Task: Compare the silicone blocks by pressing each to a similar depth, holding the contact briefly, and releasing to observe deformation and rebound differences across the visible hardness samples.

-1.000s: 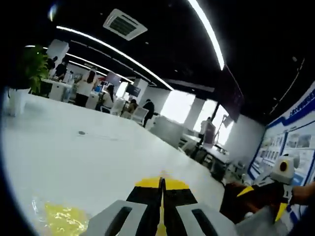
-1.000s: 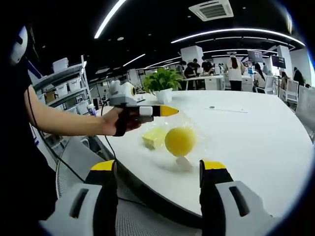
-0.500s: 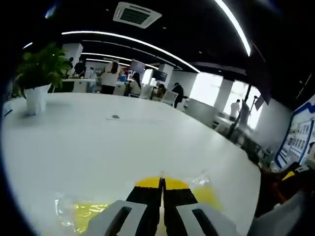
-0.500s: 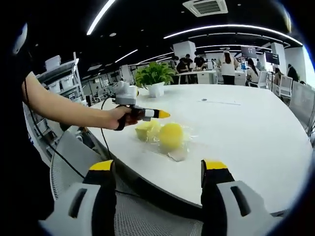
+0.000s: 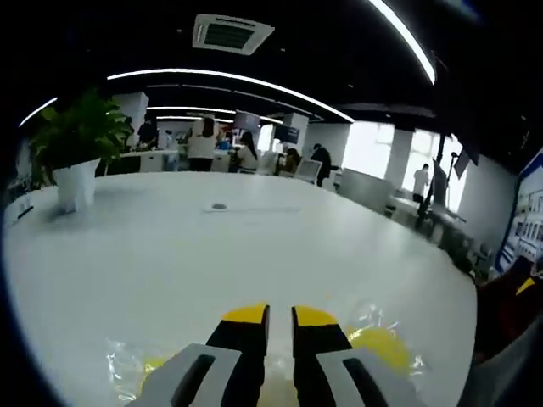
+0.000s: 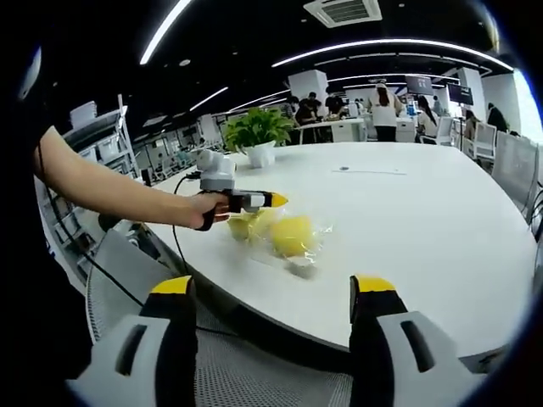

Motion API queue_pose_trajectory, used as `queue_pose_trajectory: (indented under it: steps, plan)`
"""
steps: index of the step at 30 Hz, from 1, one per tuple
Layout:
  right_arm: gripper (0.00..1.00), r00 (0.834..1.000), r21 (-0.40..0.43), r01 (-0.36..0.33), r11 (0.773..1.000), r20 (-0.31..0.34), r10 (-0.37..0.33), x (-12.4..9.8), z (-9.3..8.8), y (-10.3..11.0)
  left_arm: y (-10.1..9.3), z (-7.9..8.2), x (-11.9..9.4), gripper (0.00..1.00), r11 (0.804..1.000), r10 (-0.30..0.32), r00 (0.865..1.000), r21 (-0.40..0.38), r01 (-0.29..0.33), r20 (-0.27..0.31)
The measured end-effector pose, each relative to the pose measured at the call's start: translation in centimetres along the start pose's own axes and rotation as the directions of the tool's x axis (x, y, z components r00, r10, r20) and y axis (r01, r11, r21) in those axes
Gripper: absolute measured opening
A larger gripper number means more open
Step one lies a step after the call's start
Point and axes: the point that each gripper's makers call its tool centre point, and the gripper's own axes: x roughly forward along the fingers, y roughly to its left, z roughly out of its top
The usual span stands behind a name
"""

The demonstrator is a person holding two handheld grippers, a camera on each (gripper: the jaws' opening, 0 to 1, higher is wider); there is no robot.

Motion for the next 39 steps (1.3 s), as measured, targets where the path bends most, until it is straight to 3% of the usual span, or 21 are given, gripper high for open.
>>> queue_pose_trajectory:
  steps: [5,11,12,14,20,24,27,31,39]
  plan:
    - [0.70,1.000,0.005,-0.008,1.000,-0.006,0.008,0.6,-0.5,0.4,0.3,1.6,-2.1,0.24,0.997,0.006,0.999,0.076,-0.009,0.048]
    - [0.71,1.000,0.001,-0.016,1.000,-0.001,0.016,1.1,-0.5,0.8,1.4,2.3,-5.9,0.30,0.997,0.013,0.997,0.075,-0.019,0.075]
    - [0.71,1.000,0.001,-0.016,1.000,0.002,0.016,1.2,-0.5,0.8,0.9,3.0,-6.9,0.31,0.991,-0.017,0.995,0.136,0.004,0.098]
    - [0.72,1.000,0.000,-0.016,1.000,0.002,0.016,1.3,-0.5,0.9,0.3,3.2,-8.6,0.32,0.982,-0.039,0.995,0.190,0.021,0.088]
    - [0.72,1.000,0.004,-0.016,1.000,-0.001,0.016,1.4,-0.6,0.8,0.2,5.1,-12.2,0.37,0.987,-0.038,0.986,0.163,0.011,0.163]
    - [0.72,1.000,0.001,-0.014,1.000,-0.005,0.014,1.5,-0.7,0.8,0.2,4.6,-13.8,0.48,0.989,-0.036,0.990,0.144,0.016,0.138]
    - [0.73,1.000,0.002,-0.015,1.000,-0.006,0.015,1.4,-0.7,0.9,0.0,4.1,-15.3,0.49,0.984,-0.038,0.993,0.178,0.018,0.112]
    - [0.74,1.000,0.001,-0.012,1.000,-0.007,0.012,1.5,-0.7,0.8,0.1,3.2,-17.2,0.49,0.989,-0.021,0.998,0.147,0.011,0.064]
    - [0.75,1.000,-0.005,0.004,1.000,-0.011,-0.004,1.6,-0.9,0.5,-1.2,2.4,-20.0,0.55,0.987,-0.054,0.996,0.154,0.043,0.072]
